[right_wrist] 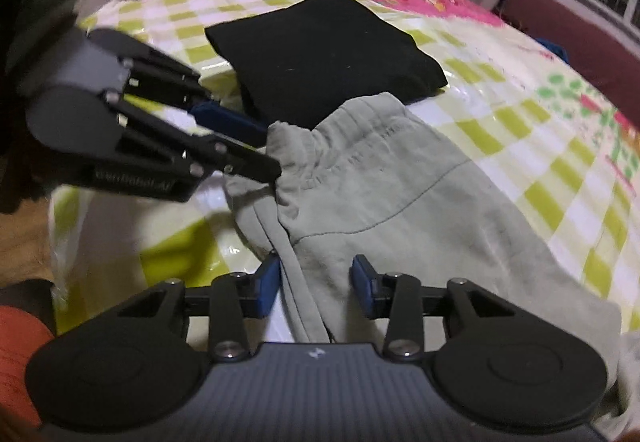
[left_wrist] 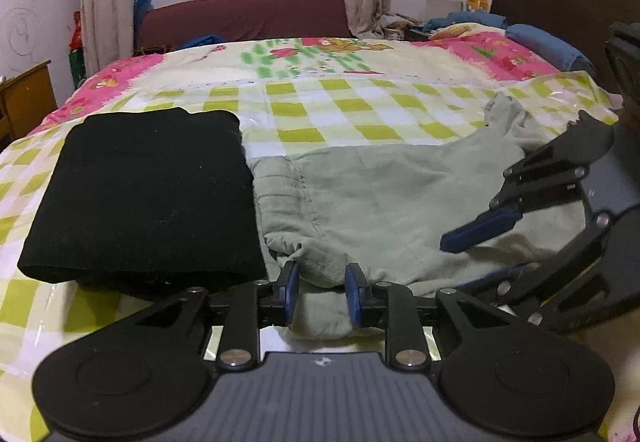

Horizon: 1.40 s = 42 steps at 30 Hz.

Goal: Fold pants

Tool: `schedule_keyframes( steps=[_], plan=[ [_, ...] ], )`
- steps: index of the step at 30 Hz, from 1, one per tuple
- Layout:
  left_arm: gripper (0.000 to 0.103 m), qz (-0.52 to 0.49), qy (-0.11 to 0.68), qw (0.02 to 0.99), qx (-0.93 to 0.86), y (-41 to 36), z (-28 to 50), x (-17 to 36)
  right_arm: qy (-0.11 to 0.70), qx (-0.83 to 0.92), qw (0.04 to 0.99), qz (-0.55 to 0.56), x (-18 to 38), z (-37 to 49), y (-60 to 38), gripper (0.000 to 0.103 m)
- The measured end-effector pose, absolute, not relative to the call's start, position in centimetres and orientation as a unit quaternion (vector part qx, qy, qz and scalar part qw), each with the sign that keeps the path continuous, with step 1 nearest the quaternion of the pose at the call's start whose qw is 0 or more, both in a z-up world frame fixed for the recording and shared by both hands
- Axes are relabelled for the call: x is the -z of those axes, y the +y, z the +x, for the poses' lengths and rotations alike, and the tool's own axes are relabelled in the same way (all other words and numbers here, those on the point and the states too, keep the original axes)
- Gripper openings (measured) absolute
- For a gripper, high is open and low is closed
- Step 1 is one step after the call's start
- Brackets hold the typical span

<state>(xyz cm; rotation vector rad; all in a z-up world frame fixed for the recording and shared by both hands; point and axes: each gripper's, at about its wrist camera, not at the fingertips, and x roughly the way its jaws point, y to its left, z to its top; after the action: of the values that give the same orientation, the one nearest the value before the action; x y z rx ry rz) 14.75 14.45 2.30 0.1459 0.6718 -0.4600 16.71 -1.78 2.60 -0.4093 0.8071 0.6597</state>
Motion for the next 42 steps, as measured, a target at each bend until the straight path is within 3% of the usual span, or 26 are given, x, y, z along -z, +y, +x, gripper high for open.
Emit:
schedule_keyframes(
  steps=[17,18,20,31,33,35,39,42],
  plan=[
    [0.049,0.087,0.336,0.909,0.231,14.6,16.1,-1.9,0.366,-0.331,0.850,-0.183,-3.7,16.1,-1.9,0.043],
    [0.047,0.089,0.340,0.908,0.230,14.4,16.5,-1.8,0.369,-0.331,0.849,-0.186,-3.5,16.3,-1.7,0.043],
    [0.024,0.086,0.347,0.906,0.226,14.1,17.0,-1.7,0.370,-0.326,0.849,-0.190,-3.0,16.6,-1.5,0.043],
    [0.020,0.008,0.308,0.922,0.233,16.5,15.3,-5.2,0.359,-0.319,0.856,-0.192,-2.9,16.6,-1.2,0.043],
    [0.020,0.016,0.307,0.923,0.230,16.7,15.0,-5.3,0.349,-0.309,0.856,-0.223,-2.8,16.3,-0.5,0.040],
    [0.020,0.022,0.317,0.922,0.223,16.9,14.9,-4.8,0.356,-0.308,0.852,-0.229,-2.8,16.2,-0.2,0.007],
    [0.021,0.036,0.340,0.918,0.203,17.3,14.2,-2.8,0.361,-0.327,0.846,-0.220,-3.3,14.6,0.4,0.007],
    [0.026,0.068,0.360,0.913,0.182,16.4,14.1,-0.9,0.378,-0.324,0.836,-0.232,-1.6,14.3,1.3,0.018]
  ],
)
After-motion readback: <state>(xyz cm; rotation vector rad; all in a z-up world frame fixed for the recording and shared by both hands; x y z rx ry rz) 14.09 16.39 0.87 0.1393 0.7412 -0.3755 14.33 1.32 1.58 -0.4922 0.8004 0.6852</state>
